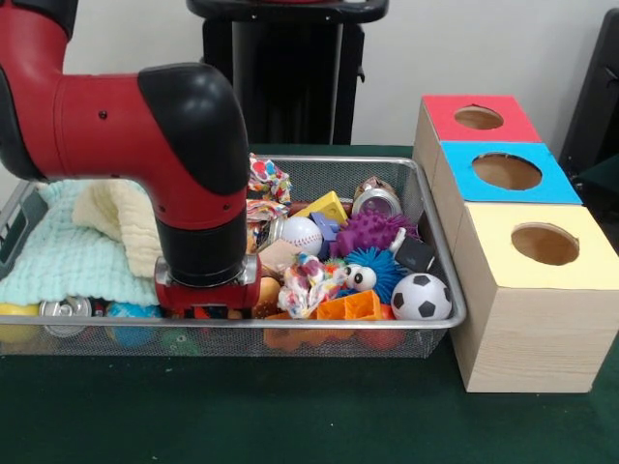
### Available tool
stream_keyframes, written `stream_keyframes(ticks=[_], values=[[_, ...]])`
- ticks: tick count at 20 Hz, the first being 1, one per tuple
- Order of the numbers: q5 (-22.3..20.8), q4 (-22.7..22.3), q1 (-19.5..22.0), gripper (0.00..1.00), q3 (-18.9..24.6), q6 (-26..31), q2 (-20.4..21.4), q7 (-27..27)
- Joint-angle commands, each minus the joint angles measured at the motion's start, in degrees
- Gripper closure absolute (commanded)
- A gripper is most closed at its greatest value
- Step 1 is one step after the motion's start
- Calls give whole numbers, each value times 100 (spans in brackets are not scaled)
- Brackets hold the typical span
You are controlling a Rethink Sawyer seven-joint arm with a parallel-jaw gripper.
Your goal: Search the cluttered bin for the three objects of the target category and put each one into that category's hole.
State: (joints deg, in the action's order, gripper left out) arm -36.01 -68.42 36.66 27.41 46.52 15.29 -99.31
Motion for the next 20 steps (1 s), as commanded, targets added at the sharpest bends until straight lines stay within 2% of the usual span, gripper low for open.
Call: stream_keyframes(ticks=[1, 7, 10, 20], values=[[-162, 101, -74, 0, 309, 471, -244, 1715], [-134, 126, -21, 0, 288, 449, -402, 1651], [-69, -41, 117, 0, 310, 471, -335, 1712], [259, -1050, 219, 0, 208, 1009, 971, 1474]])
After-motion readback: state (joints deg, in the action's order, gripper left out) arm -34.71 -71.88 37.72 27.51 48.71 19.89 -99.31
